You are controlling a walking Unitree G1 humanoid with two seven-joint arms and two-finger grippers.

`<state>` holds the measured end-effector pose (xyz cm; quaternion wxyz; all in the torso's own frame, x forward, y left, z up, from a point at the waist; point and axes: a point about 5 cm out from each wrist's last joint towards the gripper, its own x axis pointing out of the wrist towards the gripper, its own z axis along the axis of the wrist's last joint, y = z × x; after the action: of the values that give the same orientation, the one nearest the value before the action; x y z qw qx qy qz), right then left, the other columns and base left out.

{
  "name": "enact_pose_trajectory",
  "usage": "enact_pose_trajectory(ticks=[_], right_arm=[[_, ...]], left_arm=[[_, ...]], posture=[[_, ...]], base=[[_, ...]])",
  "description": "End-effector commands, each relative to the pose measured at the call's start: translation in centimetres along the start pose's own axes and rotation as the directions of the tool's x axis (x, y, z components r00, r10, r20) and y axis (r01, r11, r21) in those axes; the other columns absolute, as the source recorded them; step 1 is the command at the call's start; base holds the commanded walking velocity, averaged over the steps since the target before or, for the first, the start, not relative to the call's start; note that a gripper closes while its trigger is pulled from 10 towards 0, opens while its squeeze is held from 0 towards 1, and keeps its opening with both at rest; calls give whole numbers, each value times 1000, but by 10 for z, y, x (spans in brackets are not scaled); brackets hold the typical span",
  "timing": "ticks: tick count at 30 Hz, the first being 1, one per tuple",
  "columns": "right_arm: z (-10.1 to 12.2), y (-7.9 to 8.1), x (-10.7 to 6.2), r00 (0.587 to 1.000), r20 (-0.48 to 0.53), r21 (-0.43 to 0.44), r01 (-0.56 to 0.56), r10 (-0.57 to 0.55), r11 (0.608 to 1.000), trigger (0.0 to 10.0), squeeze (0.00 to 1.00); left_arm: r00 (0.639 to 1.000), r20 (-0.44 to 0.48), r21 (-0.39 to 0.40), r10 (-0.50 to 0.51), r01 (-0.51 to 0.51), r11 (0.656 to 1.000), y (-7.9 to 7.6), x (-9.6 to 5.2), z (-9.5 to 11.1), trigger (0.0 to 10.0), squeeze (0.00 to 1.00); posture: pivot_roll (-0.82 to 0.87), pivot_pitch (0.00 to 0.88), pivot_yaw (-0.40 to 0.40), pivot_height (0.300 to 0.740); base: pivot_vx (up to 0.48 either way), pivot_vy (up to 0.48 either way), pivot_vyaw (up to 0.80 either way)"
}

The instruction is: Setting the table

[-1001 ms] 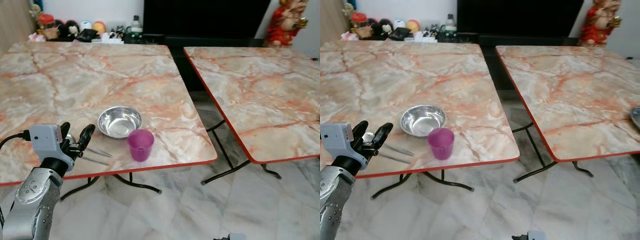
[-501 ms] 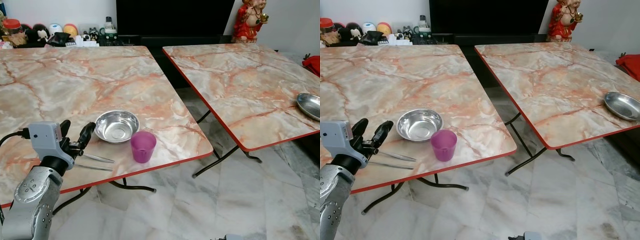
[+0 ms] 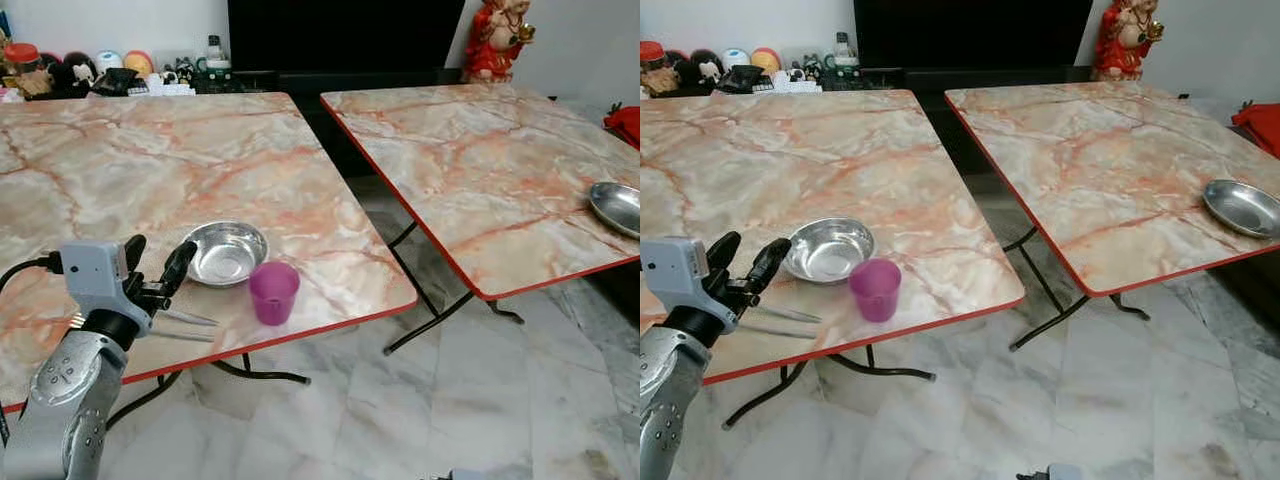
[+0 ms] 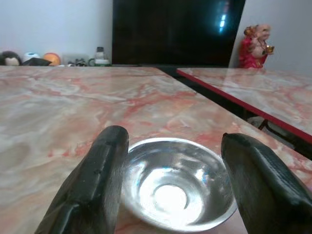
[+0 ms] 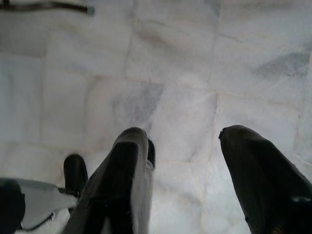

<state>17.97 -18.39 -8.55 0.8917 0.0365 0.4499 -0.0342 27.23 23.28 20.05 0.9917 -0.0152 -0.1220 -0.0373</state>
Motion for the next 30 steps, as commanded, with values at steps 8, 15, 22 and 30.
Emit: enact_pose_trajectory(ticks=[8, 15, 22, 30], right_arm=[[-7, -8, -2, 1000, -16, 15, 17, -17, 1000, 10000, 0], [-7, -8, -2, 1000, -12, 17, 18, -18, 1000, 10000, 0], [-7, -8, -2, 1000, -13, 19, 19, -19, 1000, 10000, 0], [-8, -8, -2, 1000, -19, 13, 15, -15, 1000, 10000, 0]], left_arm=[[999, 10, -15, -43, 43, 999, -9, 2, 3, 10000, 0], [1000, 10, -20, -26, 26, 999, -5, 3, 6, 10000, 0], [997, -67, -7, -45, 45, 999, 8, -5, 9, 10000, 0], [955, -276, 24, -107, 119, 993, 18, -15, 7, 10000, 0]], posture=[[173, 131, -73, 740], [175, 133, -72, 740], [178, 136, -68, 740], [195, 139, -68, 740]], base=[[0, 0, -664], [0, 0, 0], [0, 0, 0], [0, 0, 0]])
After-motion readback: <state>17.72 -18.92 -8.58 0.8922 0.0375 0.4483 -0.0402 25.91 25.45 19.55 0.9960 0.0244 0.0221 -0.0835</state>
